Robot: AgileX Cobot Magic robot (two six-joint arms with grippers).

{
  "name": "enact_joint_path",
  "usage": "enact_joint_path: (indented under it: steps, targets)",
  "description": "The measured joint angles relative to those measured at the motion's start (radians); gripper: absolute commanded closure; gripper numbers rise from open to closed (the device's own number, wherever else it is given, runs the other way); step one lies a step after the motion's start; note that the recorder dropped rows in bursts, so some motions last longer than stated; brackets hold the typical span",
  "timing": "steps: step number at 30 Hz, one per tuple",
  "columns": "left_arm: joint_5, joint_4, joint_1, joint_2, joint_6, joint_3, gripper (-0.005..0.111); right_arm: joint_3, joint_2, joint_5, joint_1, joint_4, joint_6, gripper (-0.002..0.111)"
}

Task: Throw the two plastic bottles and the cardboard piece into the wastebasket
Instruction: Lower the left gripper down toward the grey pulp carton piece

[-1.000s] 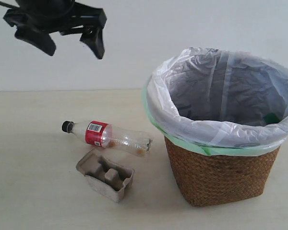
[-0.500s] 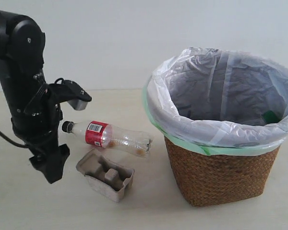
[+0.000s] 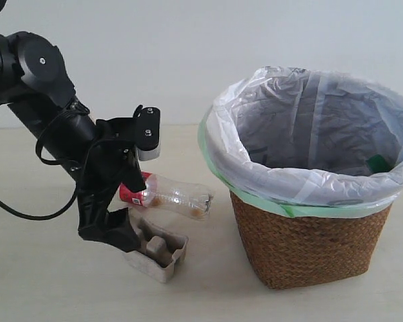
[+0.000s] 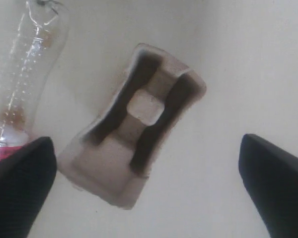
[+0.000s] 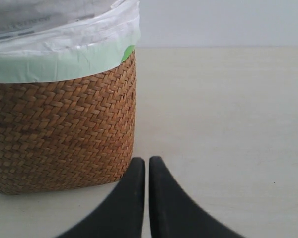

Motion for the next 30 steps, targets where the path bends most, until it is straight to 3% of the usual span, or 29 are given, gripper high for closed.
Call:
enact_joint_path:
  steps: [9, 18, 30]
  targets:
    - [-0.025, -0.004, -0.001, 0.111, 0.13, 0.0, 0.016, 0.0, 0.0, 0.0, 0.0, 0.0, 0.0, 0.108]
    - [-0.044, -0.004, -0.007, 0.178, 0.323, 0.0, 0.026, 0.0, 0.0, 0.0, 0.0, 0.0, 0.0, 0.108]
    - [-0.06, -0.004, -0.007, 0.178, 0.351, 0.0, 0.026, 0.0, 0.0, 0.0, 0.0, 0.0, 0.0, 0.108]
